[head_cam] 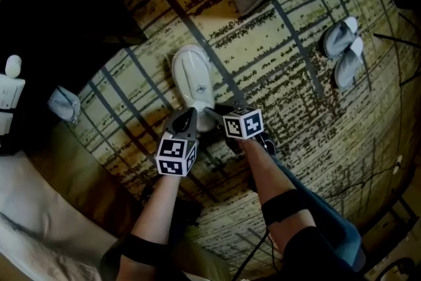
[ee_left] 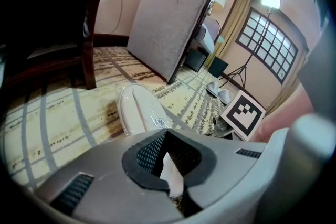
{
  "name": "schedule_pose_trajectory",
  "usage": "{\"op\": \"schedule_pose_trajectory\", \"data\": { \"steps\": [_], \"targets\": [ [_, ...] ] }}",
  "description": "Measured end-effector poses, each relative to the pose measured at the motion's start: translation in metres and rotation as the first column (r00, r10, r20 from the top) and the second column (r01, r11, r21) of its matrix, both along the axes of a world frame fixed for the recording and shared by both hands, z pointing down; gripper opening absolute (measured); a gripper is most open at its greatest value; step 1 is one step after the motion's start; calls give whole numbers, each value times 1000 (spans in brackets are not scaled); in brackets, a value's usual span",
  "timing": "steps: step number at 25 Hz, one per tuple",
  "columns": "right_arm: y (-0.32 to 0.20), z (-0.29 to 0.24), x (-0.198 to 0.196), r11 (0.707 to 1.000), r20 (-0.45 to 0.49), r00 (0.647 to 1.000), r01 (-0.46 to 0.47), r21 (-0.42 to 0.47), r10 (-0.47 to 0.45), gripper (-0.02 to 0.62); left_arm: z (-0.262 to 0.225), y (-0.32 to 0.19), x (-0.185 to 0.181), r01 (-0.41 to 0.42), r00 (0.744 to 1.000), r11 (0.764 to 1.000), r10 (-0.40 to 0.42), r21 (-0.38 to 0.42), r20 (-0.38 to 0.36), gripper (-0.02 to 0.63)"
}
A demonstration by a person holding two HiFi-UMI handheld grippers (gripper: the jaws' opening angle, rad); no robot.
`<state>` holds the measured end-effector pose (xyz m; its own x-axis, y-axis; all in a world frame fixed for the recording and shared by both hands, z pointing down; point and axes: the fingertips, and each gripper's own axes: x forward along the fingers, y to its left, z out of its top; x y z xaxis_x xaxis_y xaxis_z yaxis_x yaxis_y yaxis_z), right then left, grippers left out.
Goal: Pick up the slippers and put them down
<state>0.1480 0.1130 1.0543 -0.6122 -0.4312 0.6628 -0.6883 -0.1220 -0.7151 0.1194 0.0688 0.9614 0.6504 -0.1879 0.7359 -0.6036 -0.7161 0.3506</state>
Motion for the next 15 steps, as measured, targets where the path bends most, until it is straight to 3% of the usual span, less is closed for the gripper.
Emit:
{"op": "schedule_pose_trajectory", "data": {
  "steps": [8,15],
  "targets": [
    [-9,-15,3,997,13,1000,-1,83,0,103,8,-4,-21,47,999,999,-47,-2,11,0],
    [-14,-43,-11,982,13,996,88,165,-91,97,-2,-1,-37,97,995,995,-97,-3,14,0]
  ]
}}
